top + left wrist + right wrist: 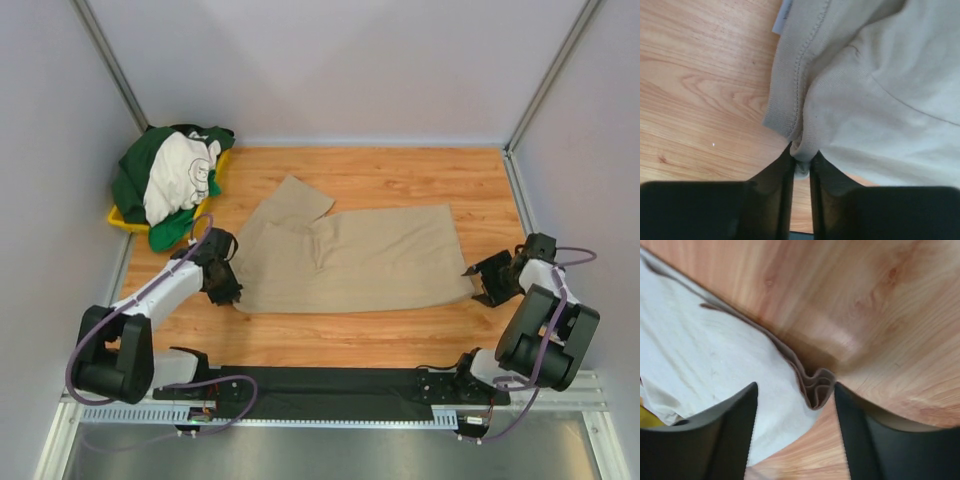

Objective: Fold and stack the t-shirts

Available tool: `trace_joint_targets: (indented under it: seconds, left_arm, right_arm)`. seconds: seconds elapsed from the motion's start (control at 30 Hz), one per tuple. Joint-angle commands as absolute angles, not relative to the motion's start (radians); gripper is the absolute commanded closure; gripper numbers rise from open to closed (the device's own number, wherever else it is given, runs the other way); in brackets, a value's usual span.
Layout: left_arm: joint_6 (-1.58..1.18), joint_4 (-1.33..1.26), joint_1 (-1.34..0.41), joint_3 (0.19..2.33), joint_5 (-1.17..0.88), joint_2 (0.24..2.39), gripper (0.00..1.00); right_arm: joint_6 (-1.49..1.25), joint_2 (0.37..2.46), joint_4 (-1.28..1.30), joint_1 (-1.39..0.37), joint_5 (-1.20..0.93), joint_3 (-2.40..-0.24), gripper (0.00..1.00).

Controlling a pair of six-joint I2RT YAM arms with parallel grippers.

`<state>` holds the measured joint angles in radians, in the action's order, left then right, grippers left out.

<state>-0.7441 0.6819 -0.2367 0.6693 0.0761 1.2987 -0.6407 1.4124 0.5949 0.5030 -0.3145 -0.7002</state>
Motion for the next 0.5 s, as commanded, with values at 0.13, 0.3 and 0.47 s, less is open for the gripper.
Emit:
trace_joint_targets:
  seconds: [0.13, 0.3, 0.47]
  left_arm:
    - [-0.778, 0.725, -0.227, 0.681, 0.049, 1.128, 0.61]
    - [-0.703, 0.740, -0.227, 0.851, 0.106, 1.117, 0.57]
    - [-0.579, 0.683, -0.227, 1.157, 0.107, 1.401, 0.54]
  right_arm:
    - [-0.627, 1.257, 0.658, 0.514, -0.281, -0.739, 0.16]
    - [-0.637, 1.154, 0.660, 0.465, -0.269, -0.797, 0.15]
    - [-0.594, 1.279, 0.696, 0.234, -0.114, -1.014, 0.14]
